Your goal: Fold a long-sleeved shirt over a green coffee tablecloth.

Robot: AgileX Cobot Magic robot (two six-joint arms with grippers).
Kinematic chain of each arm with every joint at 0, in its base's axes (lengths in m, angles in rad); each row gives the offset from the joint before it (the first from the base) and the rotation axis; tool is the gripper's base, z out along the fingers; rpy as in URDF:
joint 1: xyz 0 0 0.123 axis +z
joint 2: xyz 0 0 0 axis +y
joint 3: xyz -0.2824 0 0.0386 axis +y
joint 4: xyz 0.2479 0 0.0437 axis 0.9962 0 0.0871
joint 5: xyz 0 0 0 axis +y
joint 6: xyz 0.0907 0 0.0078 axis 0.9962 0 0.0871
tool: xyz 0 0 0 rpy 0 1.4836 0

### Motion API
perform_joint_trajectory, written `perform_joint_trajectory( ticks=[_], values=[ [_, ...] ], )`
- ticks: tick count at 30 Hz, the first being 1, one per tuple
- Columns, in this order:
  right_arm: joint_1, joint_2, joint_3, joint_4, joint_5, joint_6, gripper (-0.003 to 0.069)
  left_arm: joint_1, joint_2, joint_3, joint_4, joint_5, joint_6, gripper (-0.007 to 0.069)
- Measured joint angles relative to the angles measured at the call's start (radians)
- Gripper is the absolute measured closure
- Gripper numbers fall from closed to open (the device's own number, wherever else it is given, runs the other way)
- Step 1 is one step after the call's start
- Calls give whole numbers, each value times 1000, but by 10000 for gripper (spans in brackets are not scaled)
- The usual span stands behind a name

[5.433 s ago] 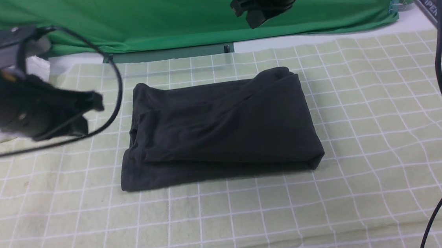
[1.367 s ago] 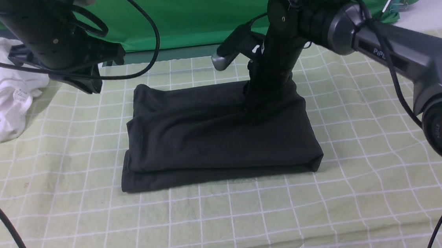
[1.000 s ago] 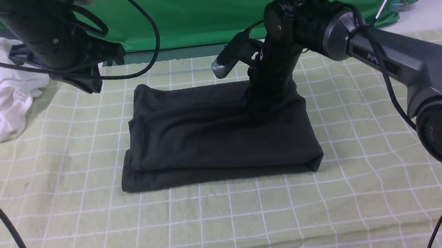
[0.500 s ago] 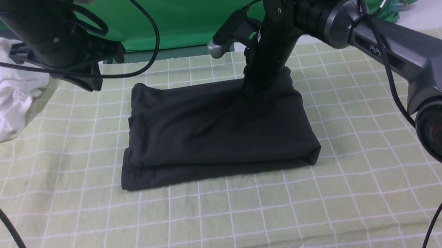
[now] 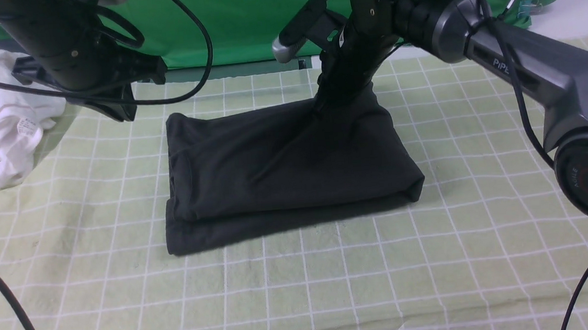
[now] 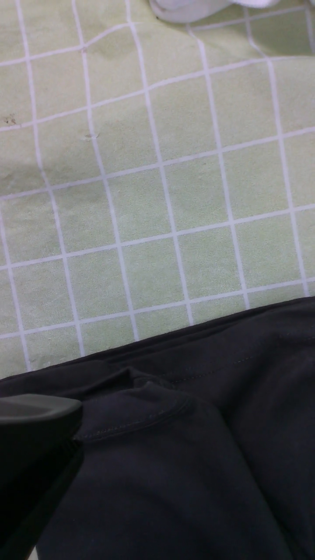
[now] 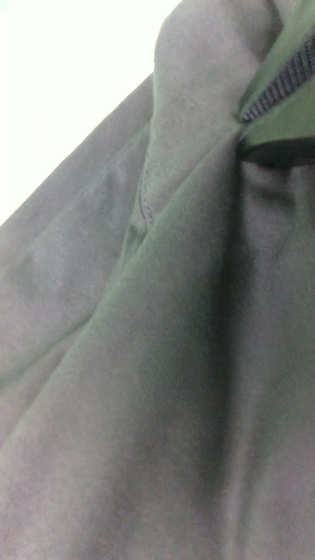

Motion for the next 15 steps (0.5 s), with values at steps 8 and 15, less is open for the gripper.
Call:
perform_joint_trajectory(
  ticks=[8, 15],
  values=[
    [0, -45, 0, -1, -67, 1, 631, 0, 0, 0, 0, 1, 7, 583],
    [1, -9, 0, 0, -224, 1, 622, 0, 0, 0, -4, 0, 7, 583]
  ],
)
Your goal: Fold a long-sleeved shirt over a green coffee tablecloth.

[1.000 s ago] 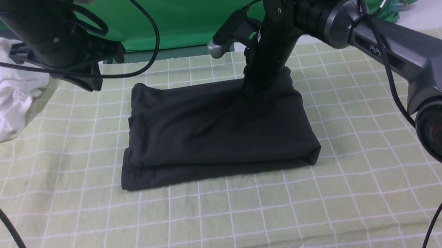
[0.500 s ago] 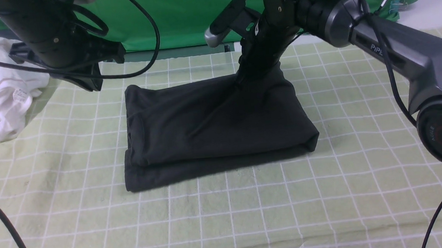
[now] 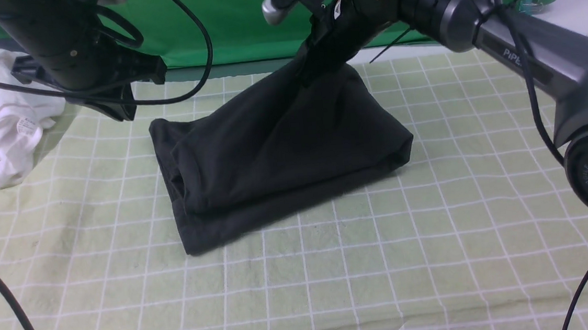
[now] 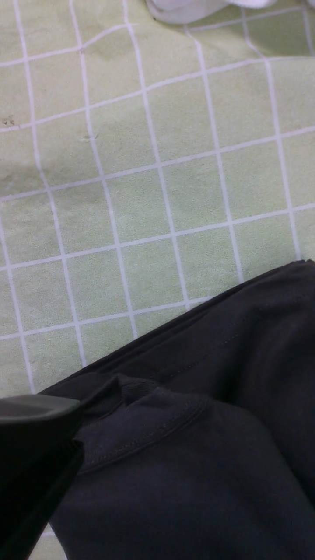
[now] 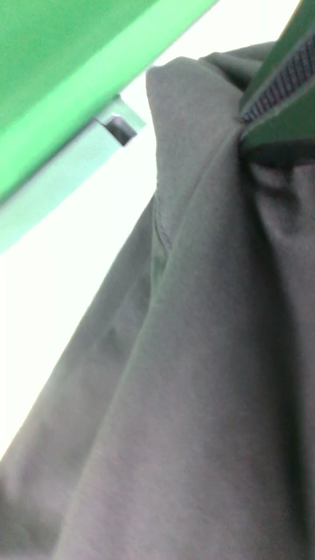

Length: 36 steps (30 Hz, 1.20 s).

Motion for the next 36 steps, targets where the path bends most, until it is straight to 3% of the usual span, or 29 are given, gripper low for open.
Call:
perform_joint_trajectory(
  ticks=[3, 7, 12, 15, 19, 21, 22, 25, 29, 33, 36],
  values=[
    [7, 12, 0, -1, -9, 0, 582, 0, 0, 0, -10, 1, 0, 583],
    [19, 12, 0, -1, -6, 1, 451, 0, 0, 0, -23, 1, 1, 583],
    [20, -38, 0, -1, 113, 70, 266, 0, 0, 0, -22, 1, 1, 583],
    [18, -96, 0, -1, 212, 84, 228, 0, 0, 0, -23, 0, 1, 583],
    [17, -158, -2, -18, 344, 85, 322, 0, 0, 0, -30, 0, 14, 583],
    [-1, -189, 0, -27, 459, 91, 516, 0, 0, 2, -31, -1, 16, 583],
    [-15, -199, 9, -29, 483, 103, 575, 0, -1, 4, -37, -1, 17, 583],
    [-65, -226, 60, -34, 507, 113, 646, -2, -1, 29, -62, -12, 23, 583],
    [-153, -262, 171, -23, 517, 130, 662, -33, -1, 125, -87, -78, 46, 583],
    [-240, -261, 226, 93, 518, 131, 655, -78, -1, 247, -102, -204, 55, 583],
    [-274, -237, 229, 215, 484, 122, 568, -100, -1, 337, -104, -298, 36, 583]
  ],
)
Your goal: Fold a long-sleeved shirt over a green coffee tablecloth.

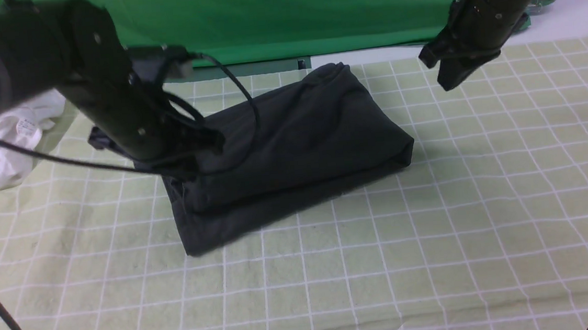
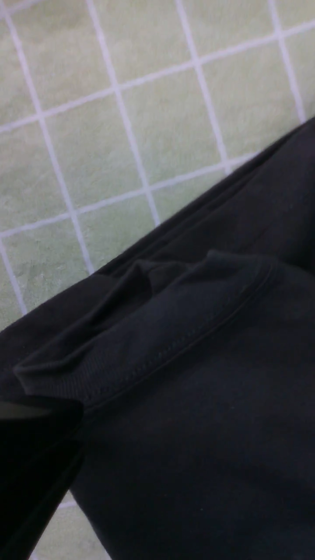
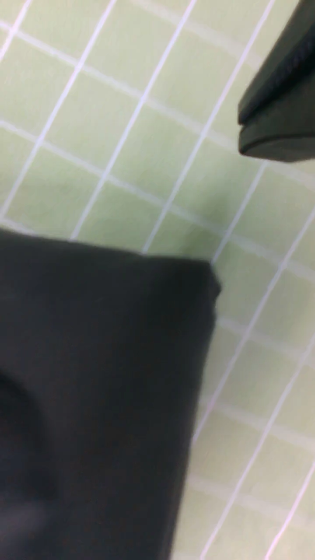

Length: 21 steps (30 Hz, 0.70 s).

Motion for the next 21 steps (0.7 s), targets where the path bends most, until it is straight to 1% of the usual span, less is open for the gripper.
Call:
perform_joint_trajectory(
  ticks=[1, 5, 6, 7, 10, 11, 14, 17, 18, 19, 21],
  values=[
    [-2, 11, 0, 27, -18, -8, 515, 0, 0, 31, 9, -24, -22, 583],
    [13, 71, 0, 77, -60, -27, 251, 0, 0, 118, 92, -62, -102, 583],
    [14, 71, 0, 77, -60, -29, 239, 0, 0, 127, 95, -67, -106, 583],
    [24, 98, 0, 81, -64, -35, 155, 0, 0, 157, 109, -89, -117, 583],
    [46, 140, 0, 83, -68, -40, 77, 0, 11, 198, 113, -107, -130, 583],
    [51, 148, 0, 83, -68, -41, 71, 0, 16, 203, 116, -107, -131, 583],
    [68, 166, 0, 88, -64, -41, 81, 0, 21, 211, 135, -96, -133, 583],
    [75, 176, 0, 88, -53, -41, 136, 0, 15, 211, 135, -87, -136, 583],
    [79, 179, 0, 88, -42, -42, 218, 0, -4, 211, 135, -81, -140, 583],
    [80, 180, 0, 88, -35, -44, 278, 0, -19, 211, 135, -79, -141, 583],
    [81, 180, 0, 86, -13, -46, 450, 0, -61, 211, 135, -76, -141, 583]
  ],
)
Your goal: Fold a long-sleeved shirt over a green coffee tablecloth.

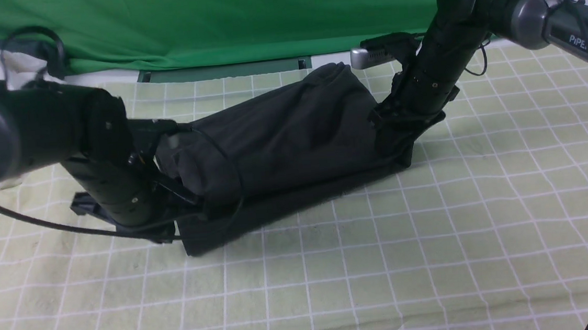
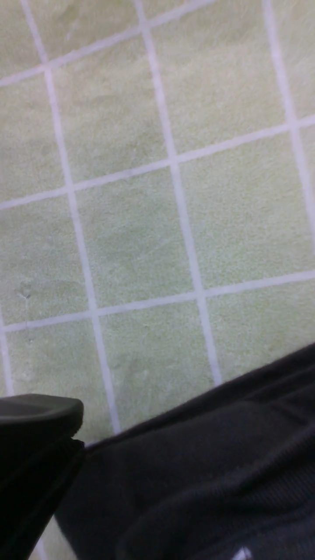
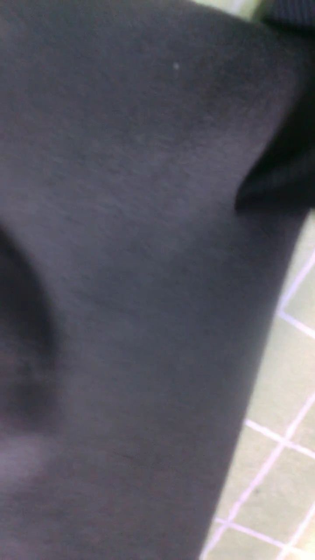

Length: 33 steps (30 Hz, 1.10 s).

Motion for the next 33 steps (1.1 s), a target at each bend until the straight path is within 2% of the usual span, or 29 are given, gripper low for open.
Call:
perform_joint_trajectory(
  ticks=[1, 4, 10, 18, 22, 24, 28, 31, 33],
  values=[
    [0, 0, 0, -3, 15, 4, 543, 0, -34, 0, 0, 3, -1, 583],
    [0, -3, 4, -18, 25, 38, 613, 0, -131, 0, 0, 18, -2, 583],
    [0, -105, 180, -33, 20, 71, 615, 0, -299, 0, 0, 101, -3, 583],
    [0, -344, 536, -54, -4, 98, 599, 0, -473, 1, -30, 164, -3, 583],
    [0, -432, 658, -99, -67, 118, 540, 0, -522, 1, -51, 177, -3, 583],
    [-1, -444, 683, -170, -89, 162, 424, 0, -540, 1, -55, 198, -3, 583],
    [-5, -456, 687, -247, -86, 166, 248, 0, -543, 1, -57, 233, -3, 583],
    [-6, -484, 687, -293, -81, 177, 234, 0, -544, 1, -57, 244, -3, 583],
    [-6, -526, 685, -310, -121, 189, 303, 0, -544, 4, -57, 246, -3, 583]
  ],
)
